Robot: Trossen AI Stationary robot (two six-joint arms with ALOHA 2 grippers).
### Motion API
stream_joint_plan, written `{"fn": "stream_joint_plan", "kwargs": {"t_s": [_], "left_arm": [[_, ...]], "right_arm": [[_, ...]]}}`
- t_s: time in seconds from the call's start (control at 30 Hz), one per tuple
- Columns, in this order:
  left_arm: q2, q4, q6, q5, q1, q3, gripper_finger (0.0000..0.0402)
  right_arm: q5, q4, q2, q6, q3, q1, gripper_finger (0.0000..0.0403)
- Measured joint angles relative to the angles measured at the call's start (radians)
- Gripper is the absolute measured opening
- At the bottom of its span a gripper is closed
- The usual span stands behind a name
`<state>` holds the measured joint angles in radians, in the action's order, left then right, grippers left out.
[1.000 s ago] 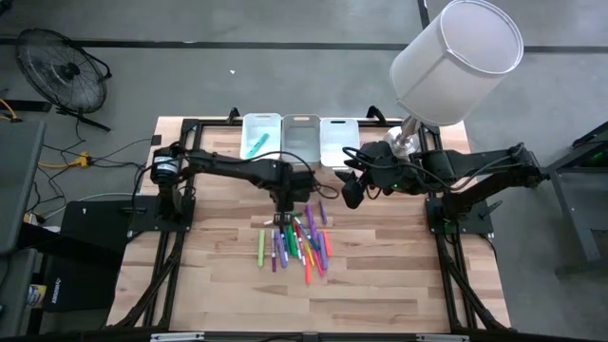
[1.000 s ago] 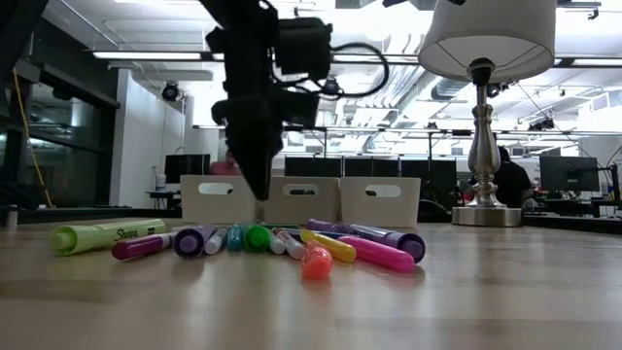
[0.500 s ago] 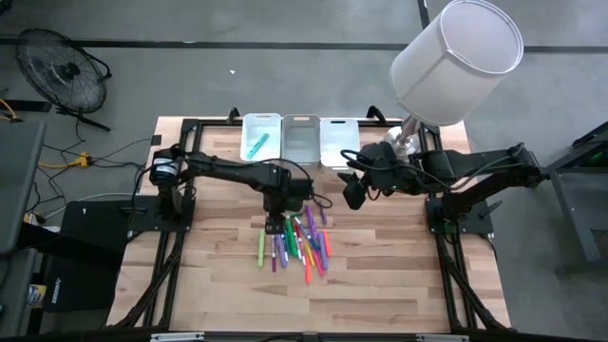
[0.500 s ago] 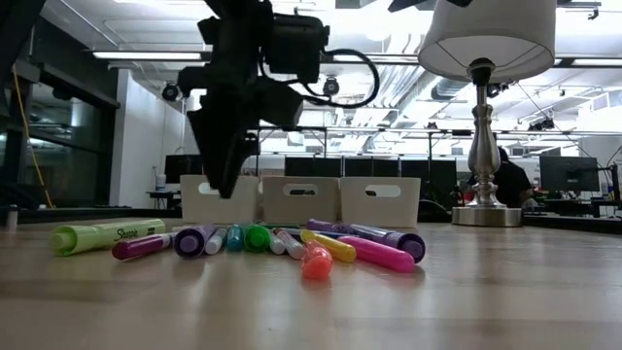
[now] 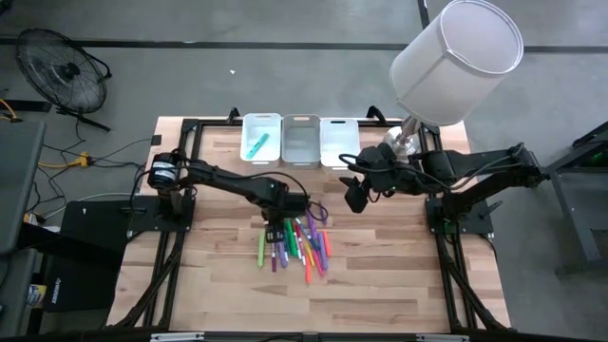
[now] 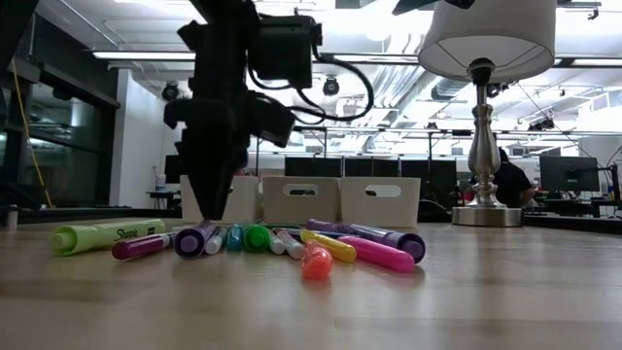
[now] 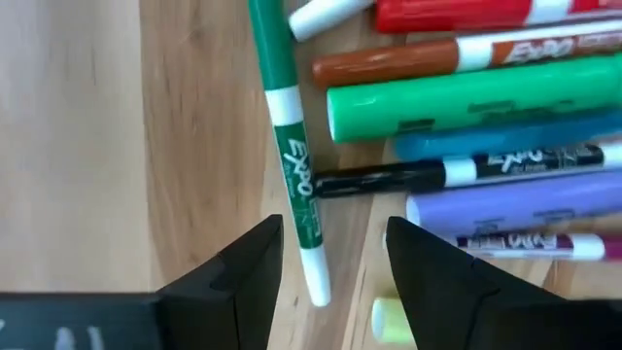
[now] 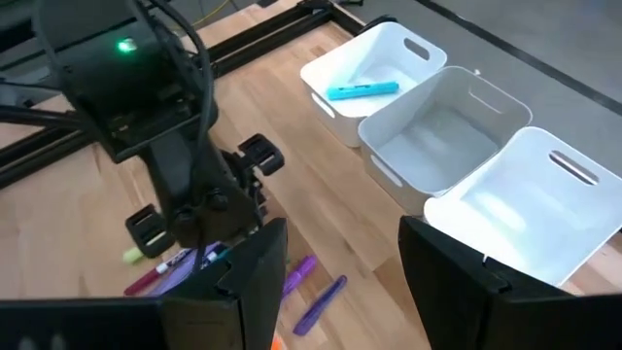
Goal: Pick & Place Markers
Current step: Put the green marker pen into the gray bin
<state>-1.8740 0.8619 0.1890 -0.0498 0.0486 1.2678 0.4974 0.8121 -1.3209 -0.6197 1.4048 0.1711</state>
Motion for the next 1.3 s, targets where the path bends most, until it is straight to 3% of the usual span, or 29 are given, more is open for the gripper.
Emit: {"fn": "stream_joint_plan", "kwargs": {"t_s": [0.47,0.93,1.3], "left_arm": [[0.009,-0.139,0.034,-0.004,-0.003,-0.143,0.0177],[-0.016,-0.159,0.058,-0.016,-0.005,-0.149,0.0031],[-0.028,-0.166,0.015,-0.003,-0.02,-0.149,0.0023]], "right_arm": [[-0.044,0.0,0.0,0.036,0.0,0.0,0.0188],[-0.06,0.0,0.0,0.034,0.0,0.001,0.0188],[-0.031,0.0,0.0,0.017,0.0,0.04,0.0188]]}}
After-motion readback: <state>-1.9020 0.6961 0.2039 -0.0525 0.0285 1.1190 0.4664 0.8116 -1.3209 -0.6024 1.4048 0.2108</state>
